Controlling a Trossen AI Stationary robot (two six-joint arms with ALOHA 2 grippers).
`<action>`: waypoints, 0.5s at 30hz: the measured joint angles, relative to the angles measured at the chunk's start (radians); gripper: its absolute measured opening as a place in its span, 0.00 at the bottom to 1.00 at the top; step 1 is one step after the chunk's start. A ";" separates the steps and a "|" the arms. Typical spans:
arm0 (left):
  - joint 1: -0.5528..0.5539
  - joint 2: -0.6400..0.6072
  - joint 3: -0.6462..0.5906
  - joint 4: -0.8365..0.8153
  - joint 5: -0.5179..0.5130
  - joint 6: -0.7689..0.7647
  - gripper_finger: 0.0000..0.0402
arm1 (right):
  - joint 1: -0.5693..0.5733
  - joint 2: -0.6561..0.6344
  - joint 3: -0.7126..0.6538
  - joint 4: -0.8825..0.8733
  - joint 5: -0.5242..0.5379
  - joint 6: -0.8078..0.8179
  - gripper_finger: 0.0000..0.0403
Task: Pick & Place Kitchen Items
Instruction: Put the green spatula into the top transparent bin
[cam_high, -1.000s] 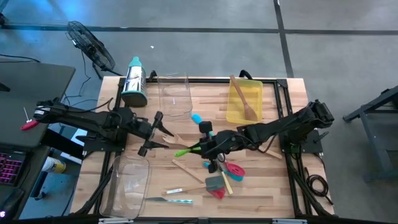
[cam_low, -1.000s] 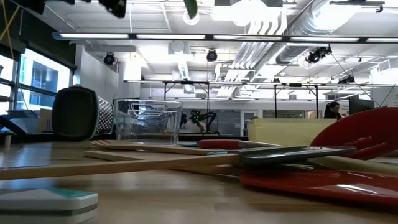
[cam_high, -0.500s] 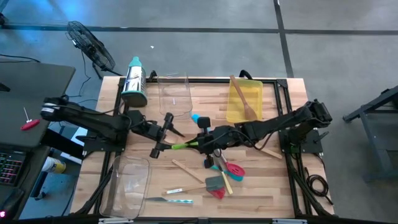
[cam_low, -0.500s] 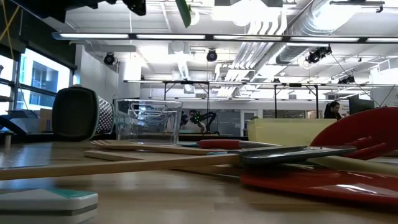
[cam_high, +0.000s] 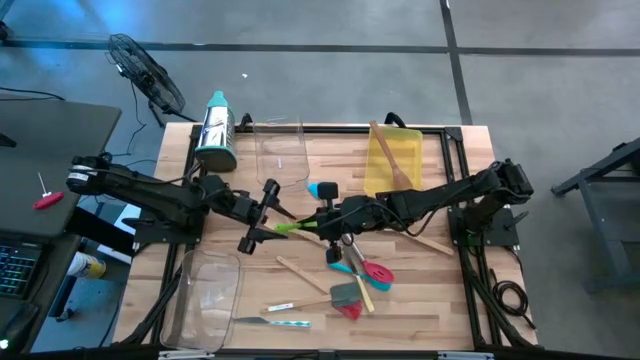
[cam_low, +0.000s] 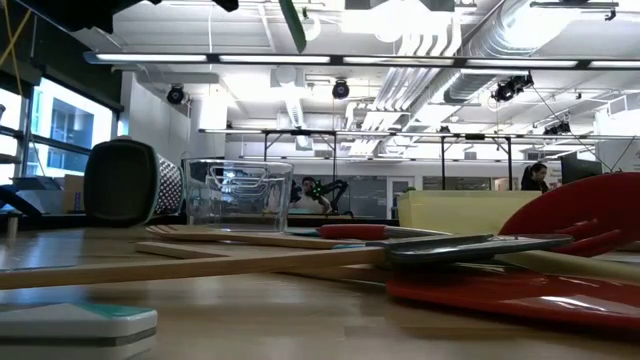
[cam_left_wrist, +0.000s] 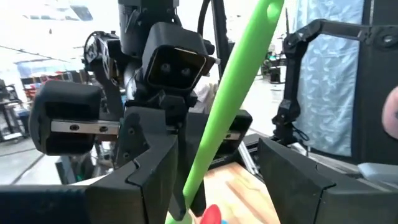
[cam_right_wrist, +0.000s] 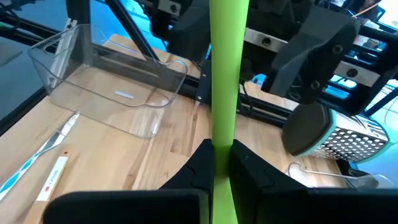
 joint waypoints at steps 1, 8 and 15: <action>0.000 0.000 0.000 0.006 -0.003 0.000 0.54 | -0.003 0.000 0.000 0.000 0.000 0.000 0.04; 0.000 0.002 0.000 0.062 -0.010 0.002 0.54 | -0.023 0.000 0.000 -0.001 -0.028 0.026 0.04; 0.000 0.018 0.000 0.080 -0.044 0.002 0.54 | -0.032 0.000 0.000 -0.007 -0.027 0.027 0.04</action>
